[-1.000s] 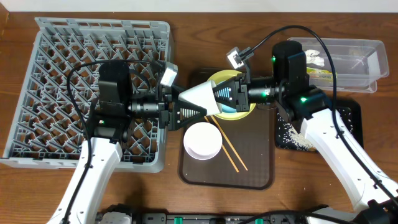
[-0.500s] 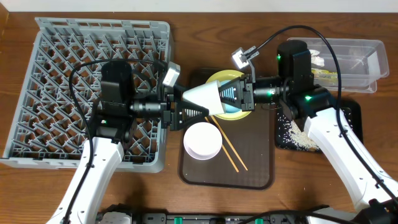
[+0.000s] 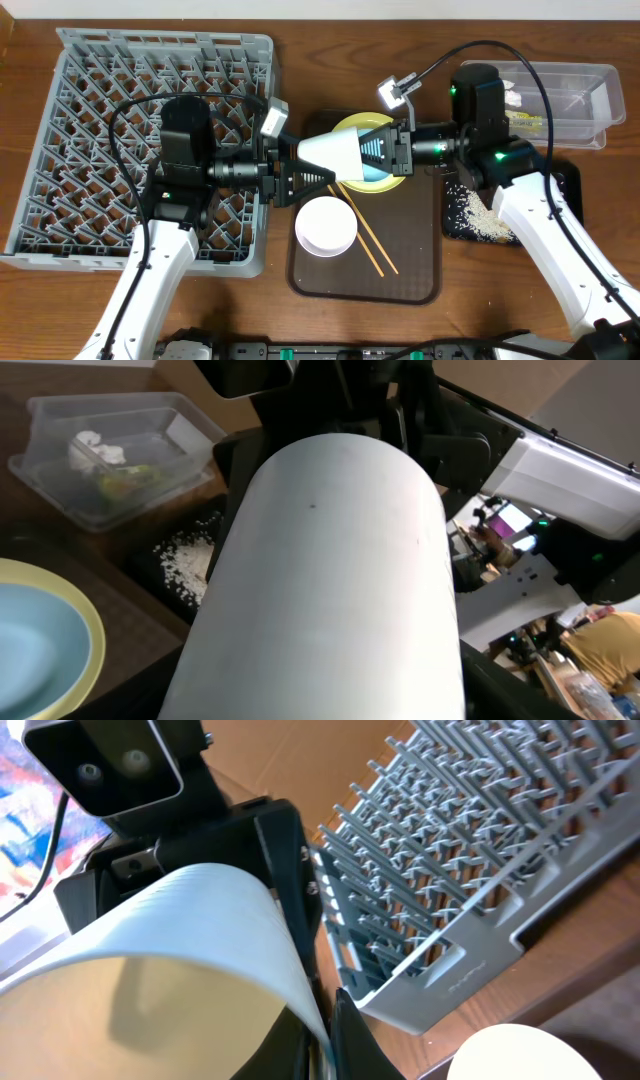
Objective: Sort waste into correct bins and load items into the dishwasher
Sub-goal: 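Grasp the white cup with the left gripper and release the right gripper, then carry the white cup with the left gripper and set it in the dish rack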
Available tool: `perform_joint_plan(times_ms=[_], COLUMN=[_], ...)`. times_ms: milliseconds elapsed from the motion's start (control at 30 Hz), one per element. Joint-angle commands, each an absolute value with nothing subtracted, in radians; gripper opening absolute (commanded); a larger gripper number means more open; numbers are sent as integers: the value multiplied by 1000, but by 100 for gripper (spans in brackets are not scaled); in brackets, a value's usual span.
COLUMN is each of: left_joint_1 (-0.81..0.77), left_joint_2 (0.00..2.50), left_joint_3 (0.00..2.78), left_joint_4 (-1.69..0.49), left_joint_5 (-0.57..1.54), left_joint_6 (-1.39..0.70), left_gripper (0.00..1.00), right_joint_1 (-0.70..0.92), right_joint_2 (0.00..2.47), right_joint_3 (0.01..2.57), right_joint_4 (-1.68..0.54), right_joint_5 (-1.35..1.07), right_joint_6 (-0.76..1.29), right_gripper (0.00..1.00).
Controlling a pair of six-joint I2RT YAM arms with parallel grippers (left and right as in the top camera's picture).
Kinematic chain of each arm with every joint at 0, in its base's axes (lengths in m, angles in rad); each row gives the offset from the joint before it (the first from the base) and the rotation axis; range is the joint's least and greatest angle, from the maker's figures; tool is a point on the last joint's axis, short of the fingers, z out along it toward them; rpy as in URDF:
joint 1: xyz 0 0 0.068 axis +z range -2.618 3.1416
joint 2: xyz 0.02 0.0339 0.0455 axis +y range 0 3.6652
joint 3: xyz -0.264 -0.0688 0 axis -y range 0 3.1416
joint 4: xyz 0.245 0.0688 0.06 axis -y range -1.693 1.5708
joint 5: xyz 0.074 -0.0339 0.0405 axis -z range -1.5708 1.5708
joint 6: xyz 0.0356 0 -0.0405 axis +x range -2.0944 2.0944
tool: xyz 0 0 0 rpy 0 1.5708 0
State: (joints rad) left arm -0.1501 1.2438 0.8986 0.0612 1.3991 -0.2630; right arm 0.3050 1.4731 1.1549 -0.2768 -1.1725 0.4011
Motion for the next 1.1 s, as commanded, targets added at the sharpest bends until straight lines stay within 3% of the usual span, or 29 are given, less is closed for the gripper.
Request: perform_joint_plan(times_ms=[0, 300, 433, 567, 767, 867, 1067], left_joint_1=[-141, -141, -141, -141, -141, -141, -141], left_joint_2=[1240, 1240, 1240, 1240, 1240, 1240, 1240], left_joint_3=[920, 920, 920, 920, 920, 920, 920], left_joint_4=[70, 73, 74, 73, 73, 73, 73], left_joint_5=[1405, 1406, 1402, 1348, 1293, 1289, 1281], left_joint_6=[-264, -265, -264, -264, -264, -263, -263], left_gripper=[72, 74, 70, 66, 64, 63, 63], right_joint_1=[282, 284, 283, 283, 281, 278, 255], right_joint_2=[1480, 1480, 1480, 1480, 1480, 1480, 1480], right_joint_3=[1157, 1157, 1157, 1157, 1157, 1157, 1157], right_joint_4=[-282, -288, -288, -289, -289, -289, -309], right_joint_5=[-1123, -1123, -1122, -1124, -1131, -1131, -1130], right_joint_6=[396, 396, 396, 396, 396, 396, 396], right_gripper=[7, 6, 7, 22, 25, 33, 37])
